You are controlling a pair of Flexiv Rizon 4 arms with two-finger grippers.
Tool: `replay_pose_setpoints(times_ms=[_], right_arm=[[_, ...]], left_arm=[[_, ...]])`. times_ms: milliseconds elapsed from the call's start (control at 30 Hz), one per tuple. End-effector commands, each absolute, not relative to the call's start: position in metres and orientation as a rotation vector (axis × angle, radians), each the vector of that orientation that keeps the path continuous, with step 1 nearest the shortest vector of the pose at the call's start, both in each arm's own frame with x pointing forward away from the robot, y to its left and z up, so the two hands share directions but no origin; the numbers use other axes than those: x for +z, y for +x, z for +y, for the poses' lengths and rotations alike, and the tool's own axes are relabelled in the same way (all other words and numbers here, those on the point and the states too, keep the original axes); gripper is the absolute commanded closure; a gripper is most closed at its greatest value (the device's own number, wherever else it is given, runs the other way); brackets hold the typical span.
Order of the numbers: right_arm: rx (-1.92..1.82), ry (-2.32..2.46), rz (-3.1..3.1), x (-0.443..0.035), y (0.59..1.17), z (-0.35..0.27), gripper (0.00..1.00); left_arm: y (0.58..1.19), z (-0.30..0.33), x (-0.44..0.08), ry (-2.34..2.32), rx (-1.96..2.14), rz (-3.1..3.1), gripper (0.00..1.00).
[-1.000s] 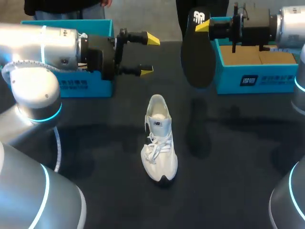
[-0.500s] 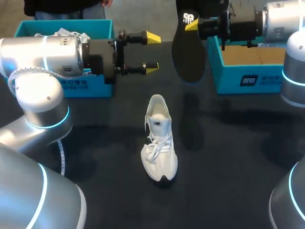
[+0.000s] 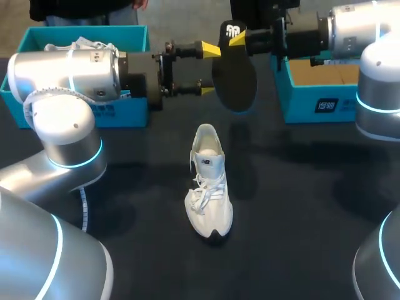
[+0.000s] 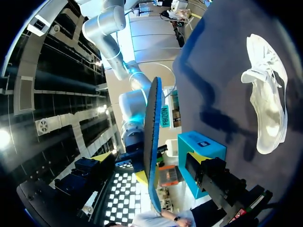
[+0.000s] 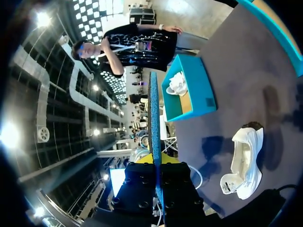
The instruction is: Take the shoe out of the shoebox, open the shoe tongue, remove and reinsert the insole, then place the shoe into the shoebox
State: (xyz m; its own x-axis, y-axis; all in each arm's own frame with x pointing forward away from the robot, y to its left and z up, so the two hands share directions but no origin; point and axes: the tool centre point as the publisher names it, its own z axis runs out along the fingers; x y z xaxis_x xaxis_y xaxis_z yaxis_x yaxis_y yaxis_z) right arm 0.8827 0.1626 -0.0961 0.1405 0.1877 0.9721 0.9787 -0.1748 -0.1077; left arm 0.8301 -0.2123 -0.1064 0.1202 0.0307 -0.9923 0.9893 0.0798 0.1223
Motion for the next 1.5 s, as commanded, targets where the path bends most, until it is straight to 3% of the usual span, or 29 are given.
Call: replay_pose_setpoints(times_ms=[33, 267, 333, 500, 567, 600, 700, 1033, 1100, 1133, 1500], right_arm=[[-1.111, -1.541, -1.170, -0.102, 0.887, 0.168, 1.00], [-1.085, -1.564, -1.160, -0.110, 0.880, 0.172, 1.00], [-1.078, -1.561, -1.158, -0.110, 0.877, 0.173, 1.00], [-1.072, -1.571, -1.151, -0.110, 0.874, 0.174, 1.00], [-1.074, -1.570, -1.146, -0.112, 0.874, 0.175, 1.00], [-1.072, -1.568, -1.146, -0.113, 0.874, 0.175, 1.00], [-1.084, -1.565, -1.136, -0.114, 0.875, 0.176, 1.00], [-1.123, -1.562, -1.131, -0.110, 0.868, 0.176, 1.00], [-1.128, -1.569, -1.135, -0.109, 0.864, 0.172, 0.53], [-1.136, -1.570, -1.141, -0.108, 0.862, 0.171, 0.00], [-1.225, -1.581, -1.204, -0.092, 0.838, 0.134, 0.00]], left_arm=[[0.831, -0.217, -0.110, 1.224, -1.042, 1.167, 0.00], [0.830, -0.221, -0.111, 1.197, -1.017, 1.121, 0.02], [0.829, -0.222, -0.110, 1.192, -1.018, 1.118, 0.27], [0.827, -0.225, -0.113, 1.196, -1.025, 1.116, 0.40], [0.828, -0.226, -0.115, 1.198, -1.027, 1.117, 0.64], [0.828, -0.226, -0.116, 1.199, -1.027, 1.119, 0.69], [0.829, -0.227, -0.118, 1.195, -1.032, 1.122, 1.00], [0.832, -0.231, -0.123, 1.174, -1.076, 1.129, 1.00], [0.831, -0.232, -0.123, 1.182, -1.083, 1.125, 1.00], [0.830, -0.232, -0.123, 1.185, -1.087, 1.121, 1.00], [0.824, -0.221, -0.110, 1.177, -1.143, 1.105, 1.00]])
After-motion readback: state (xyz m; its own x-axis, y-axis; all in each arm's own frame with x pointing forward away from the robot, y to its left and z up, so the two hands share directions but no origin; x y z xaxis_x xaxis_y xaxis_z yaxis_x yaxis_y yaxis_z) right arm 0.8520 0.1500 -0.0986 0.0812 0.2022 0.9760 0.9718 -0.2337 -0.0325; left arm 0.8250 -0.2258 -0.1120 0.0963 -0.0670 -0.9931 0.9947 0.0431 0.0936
